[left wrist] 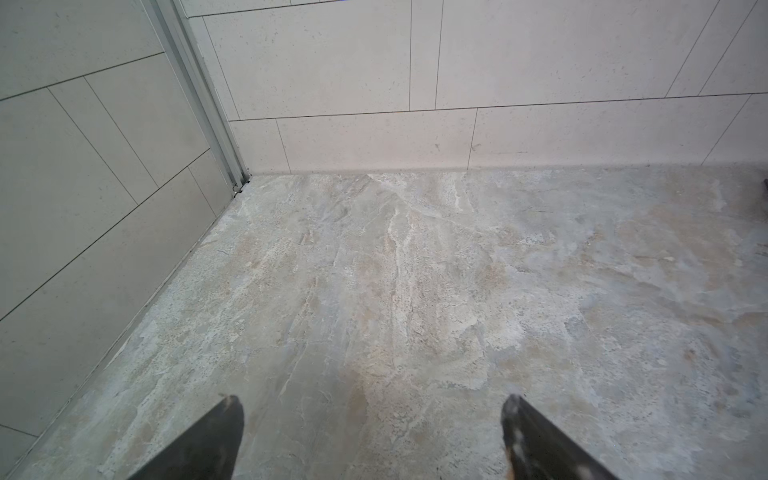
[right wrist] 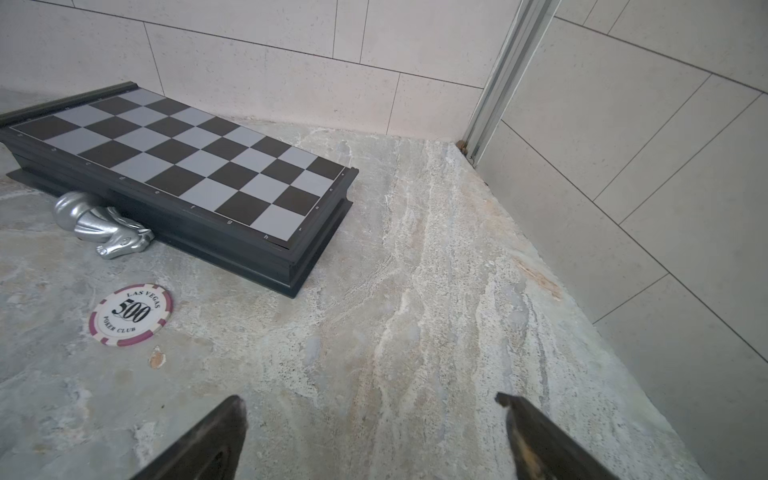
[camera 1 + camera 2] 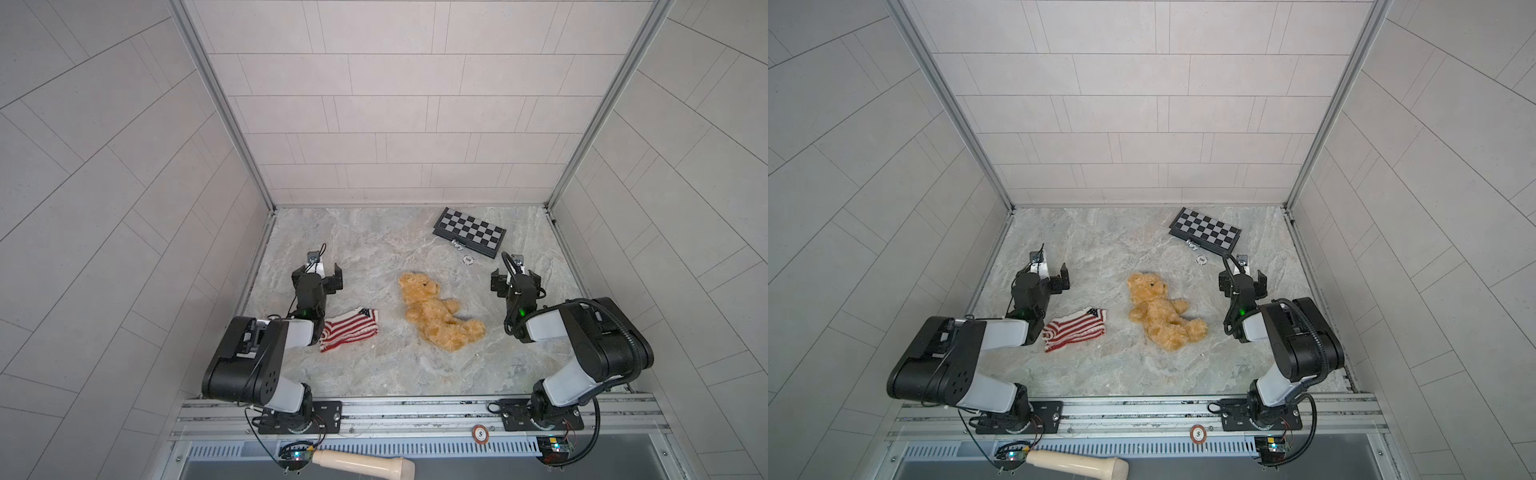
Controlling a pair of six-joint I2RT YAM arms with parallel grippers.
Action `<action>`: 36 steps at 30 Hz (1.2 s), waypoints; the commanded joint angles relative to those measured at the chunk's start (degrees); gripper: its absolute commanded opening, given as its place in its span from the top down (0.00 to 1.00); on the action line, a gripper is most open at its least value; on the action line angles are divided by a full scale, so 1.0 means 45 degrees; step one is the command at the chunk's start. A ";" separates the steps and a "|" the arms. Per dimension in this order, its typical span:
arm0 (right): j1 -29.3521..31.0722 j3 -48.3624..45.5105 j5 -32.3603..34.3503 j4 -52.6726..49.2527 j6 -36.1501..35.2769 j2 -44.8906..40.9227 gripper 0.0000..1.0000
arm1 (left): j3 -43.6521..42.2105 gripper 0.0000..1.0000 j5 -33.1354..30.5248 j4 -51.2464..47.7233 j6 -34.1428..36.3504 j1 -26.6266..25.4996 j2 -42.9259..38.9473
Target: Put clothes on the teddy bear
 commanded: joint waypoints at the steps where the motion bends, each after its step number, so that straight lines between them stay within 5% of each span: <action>1: 0.0015 0.0187 0.0068 0.0050 -0.0181 -0.0022 0.01 | 0.0141 0.00 0.0104 0.0104 0.0039 0.0064 -0.0113; 36: -0.0239 0.0306 -0.0466 -0.0268 -0.0025 -0.0045 0.01 | 0.0172 0.00 0.0088 0.0081 0.0031 0.0064 -0.0079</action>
